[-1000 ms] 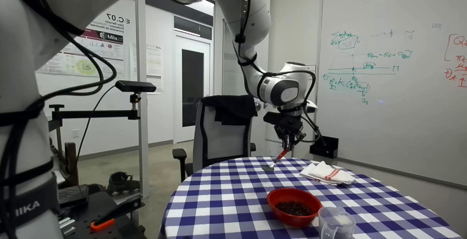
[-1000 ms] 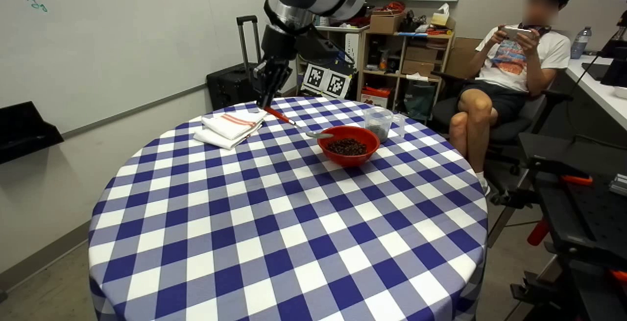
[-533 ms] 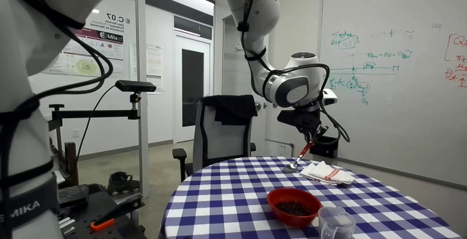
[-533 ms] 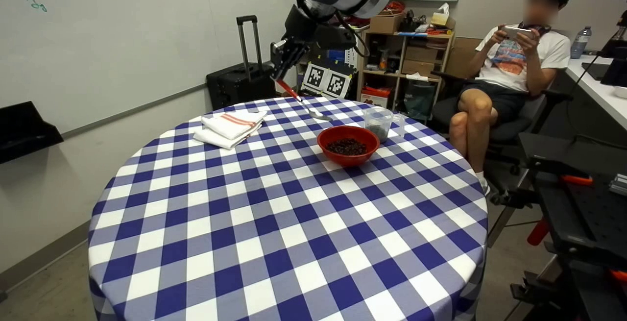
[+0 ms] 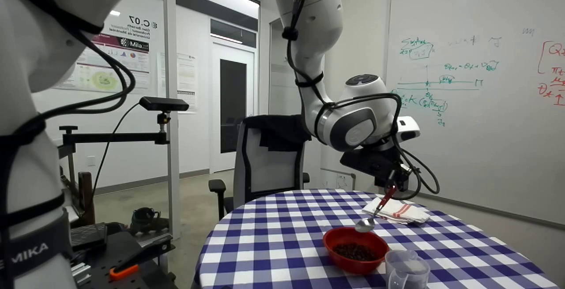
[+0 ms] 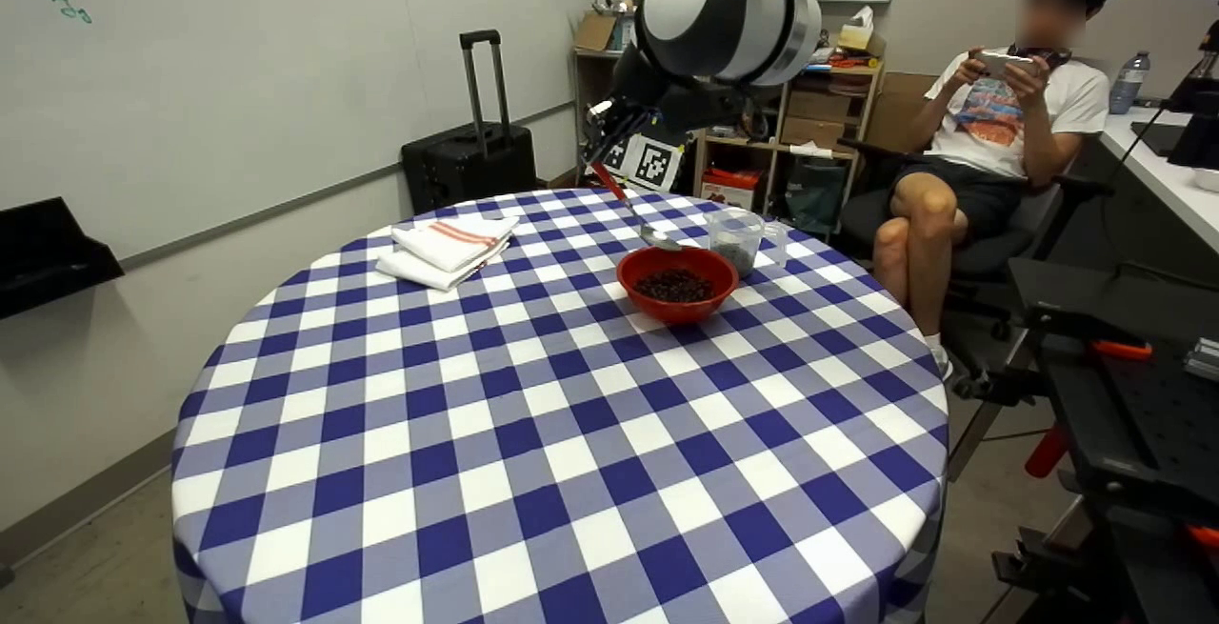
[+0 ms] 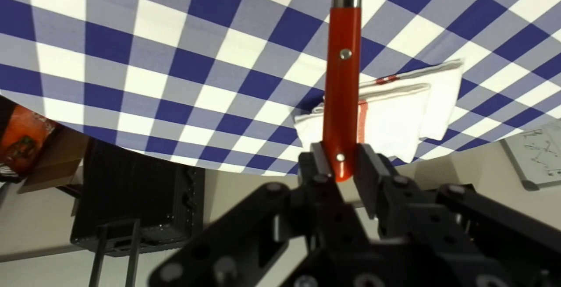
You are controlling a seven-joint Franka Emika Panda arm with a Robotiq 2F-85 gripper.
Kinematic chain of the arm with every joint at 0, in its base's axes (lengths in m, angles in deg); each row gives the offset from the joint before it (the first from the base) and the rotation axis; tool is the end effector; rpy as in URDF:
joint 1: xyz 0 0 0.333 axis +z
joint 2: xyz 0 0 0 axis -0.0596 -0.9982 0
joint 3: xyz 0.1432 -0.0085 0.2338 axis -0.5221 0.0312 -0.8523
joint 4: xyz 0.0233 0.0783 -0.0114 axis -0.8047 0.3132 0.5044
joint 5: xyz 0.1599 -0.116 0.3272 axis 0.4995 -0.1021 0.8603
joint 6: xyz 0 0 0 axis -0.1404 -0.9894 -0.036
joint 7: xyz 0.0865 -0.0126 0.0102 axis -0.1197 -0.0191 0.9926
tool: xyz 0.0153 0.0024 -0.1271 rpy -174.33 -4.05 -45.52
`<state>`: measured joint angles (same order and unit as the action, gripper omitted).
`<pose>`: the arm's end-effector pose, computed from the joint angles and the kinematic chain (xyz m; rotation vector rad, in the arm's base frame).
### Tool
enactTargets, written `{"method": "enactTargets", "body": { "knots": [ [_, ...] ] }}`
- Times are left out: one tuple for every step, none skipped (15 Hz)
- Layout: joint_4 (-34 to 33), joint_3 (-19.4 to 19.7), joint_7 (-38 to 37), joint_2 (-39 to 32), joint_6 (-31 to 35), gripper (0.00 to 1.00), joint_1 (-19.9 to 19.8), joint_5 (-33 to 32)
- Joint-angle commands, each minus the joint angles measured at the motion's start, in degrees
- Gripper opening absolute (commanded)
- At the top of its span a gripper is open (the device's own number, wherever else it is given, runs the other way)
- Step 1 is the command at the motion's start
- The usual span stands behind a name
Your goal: Pick up the spoon from the table and scoop some of the contents in the bowl and put the scooped contents in the jar
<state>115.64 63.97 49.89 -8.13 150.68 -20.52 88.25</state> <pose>0.6154 -0.1714 0.1590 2.9336 -0.4192 1.0065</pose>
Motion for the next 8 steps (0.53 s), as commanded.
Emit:
{"method": "enactTargets", "body": {
  "knots": [
    [5.1,4.0,-5.9,1.1,6.2,0.05,2.9,-3.2],
    [6.0,5.0,-6.5,1.2,7.2,0.05,3.6,-4.2],
    [6.9,6.1,-7.2,1.1,8.3,0.05,4.6,-5.0],
    [7.6,7.0,-7.9,1.0,9.2,0.05,5.4,-5.6],
    [8.3,7.9,-8.6,0.9,10.2,0.05,6.5,-5.9],
    [9.0,8.9,-9.3,0.8,11.2,0.05,7.6,-6.0],
    [9.5,9.9,-9.9,0.8,12.5,0.05,8.9,-5.7],
    [10.2,10.7,-10.4,0.9,13.3,0.05,9.9,-5.5]
  ]
}}
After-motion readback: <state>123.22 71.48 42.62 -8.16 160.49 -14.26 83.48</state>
